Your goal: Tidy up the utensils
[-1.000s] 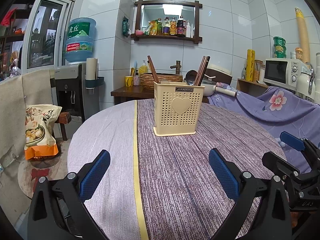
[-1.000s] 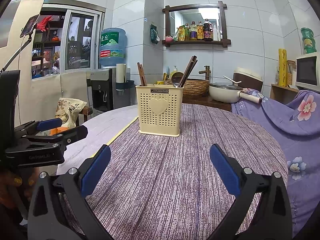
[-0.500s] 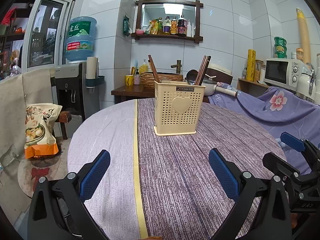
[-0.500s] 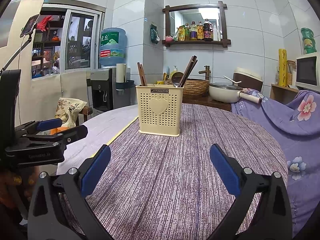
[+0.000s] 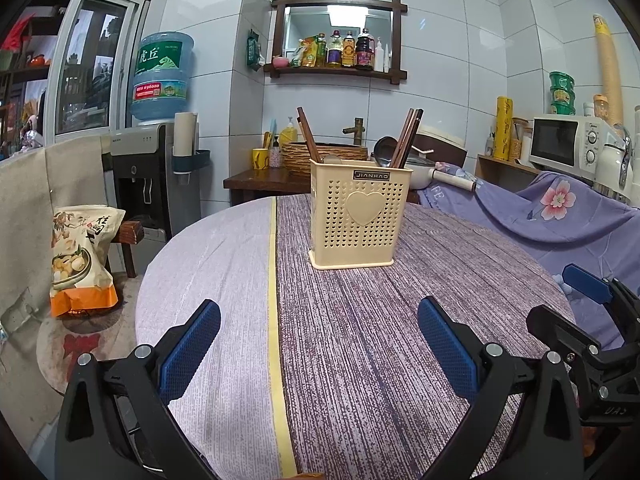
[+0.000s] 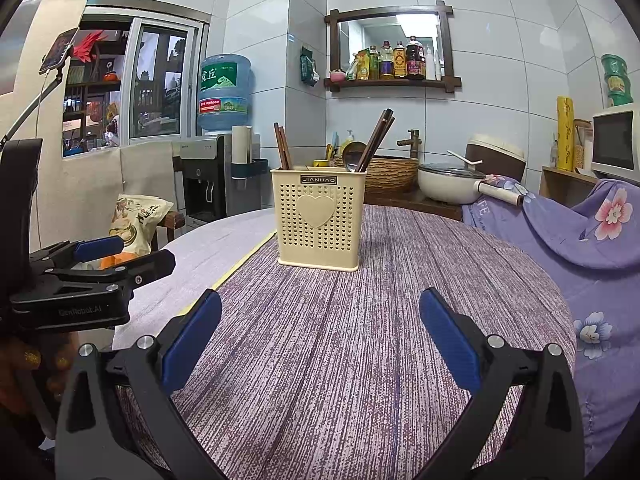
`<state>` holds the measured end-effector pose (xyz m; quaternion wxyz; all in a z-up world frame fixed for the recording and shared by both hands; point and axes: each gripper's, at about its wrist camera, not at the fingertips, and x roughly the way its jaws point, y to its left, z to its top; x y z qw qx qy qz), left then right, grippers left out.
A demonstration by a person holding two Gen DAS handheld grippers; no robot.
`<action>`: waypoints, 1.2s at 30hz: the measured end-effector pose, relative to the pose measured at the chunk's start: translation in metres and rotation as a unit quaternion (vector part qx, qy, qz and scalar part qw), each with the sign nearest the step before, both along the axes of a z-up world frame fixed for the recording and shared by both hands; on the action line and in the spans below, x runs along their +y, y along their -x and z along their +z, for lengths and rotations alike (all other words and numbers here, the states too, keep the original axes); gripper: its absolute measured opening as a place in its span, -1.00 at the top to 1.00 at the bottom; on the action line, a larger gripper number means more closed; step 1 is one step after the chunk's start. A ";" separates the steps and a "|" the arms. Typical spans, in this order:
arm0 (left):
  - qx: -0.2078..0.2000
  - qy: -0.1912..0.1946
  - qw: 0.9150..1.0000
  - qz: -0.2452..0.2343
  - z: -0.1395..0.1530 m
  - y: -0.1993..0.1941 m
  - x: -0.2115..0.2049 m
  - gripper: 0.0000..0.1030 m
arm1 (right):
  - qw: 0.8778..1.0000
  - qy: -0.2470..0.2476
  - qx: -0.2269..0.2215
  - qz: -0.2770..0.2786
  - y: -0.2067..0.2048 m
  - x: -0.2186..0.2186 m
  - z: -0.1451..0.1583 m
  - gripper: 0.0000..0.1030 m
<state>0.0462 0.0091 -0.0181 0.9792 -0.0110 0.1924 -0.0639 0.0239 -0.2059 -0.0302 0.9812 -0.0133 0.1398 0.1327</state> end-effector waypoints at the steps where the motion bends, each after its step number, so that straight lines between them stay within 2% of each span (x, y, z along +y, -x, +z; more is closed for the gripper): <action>1: 0.000 0.000 1.000 0.000 0.000 0.000 0.000 -0.88 | 1.000 0.000 0.000 0.000 0.000 0.000 0.000 -0.89; 28: 0.003 -0.005 1.000 -0.004 -0.002 -0.001 -0.001 -0.88 | 1.000 0.000 0.003 0.001 -0.001 -0.001 -0.003 -0.89; 36: 0.004 0.005 1.000 -0.006 -0.001 0.000 0.003 -0.88 | 1.000 0.001 0.004 0.002 -0.002 -0.002 -0.005 -0.89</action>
